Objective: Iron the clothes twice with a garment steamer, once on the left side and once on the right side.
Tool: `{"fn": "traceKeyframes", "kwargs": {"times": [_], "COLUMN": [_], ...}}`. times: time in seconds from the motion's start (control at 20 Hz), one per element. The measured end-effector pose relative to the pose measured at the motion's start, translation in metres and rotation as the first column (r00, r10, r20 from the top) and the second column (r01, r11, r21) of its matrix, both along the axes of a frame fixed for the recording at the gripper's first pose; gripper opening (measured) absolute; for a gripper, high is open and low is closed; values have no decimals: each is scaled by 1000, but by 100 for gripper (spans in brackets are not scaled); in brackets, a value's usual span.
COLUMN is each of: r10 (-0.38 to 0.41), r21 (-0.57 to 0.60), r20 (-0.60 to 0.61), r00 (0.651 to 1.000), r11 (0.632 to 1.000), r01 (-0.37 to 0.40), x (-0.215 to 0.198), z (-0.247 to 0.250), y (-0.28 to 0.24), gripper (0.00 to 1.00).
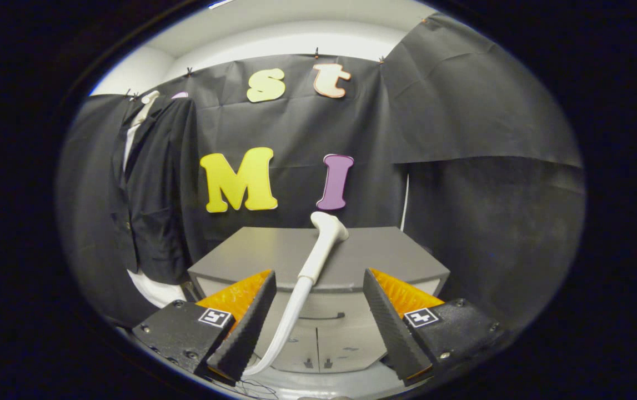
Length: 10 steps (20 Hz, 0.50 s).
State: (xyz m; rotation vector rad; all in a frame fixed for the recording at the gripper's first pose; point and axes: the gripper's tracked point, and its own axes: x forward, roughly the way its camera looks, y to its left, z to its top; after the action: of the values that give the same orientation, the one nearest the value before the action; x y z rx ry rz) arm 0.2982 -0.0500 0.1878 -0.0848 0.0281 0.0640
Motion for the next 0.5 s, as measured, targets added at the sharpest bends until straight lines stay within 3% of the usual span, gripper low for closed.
{"fn": "traceKeyframes", "kwargs": {"times": [0.15,0.5], "r10": [50,78], "r21": [8,73], "r20": [-58,-251], "r00": [997,965], "r11": [999,995], "r01": [-50,-61], "x": [60,166], "z": [15,-6], "y": [10,7], "gripper": [98,96]}}
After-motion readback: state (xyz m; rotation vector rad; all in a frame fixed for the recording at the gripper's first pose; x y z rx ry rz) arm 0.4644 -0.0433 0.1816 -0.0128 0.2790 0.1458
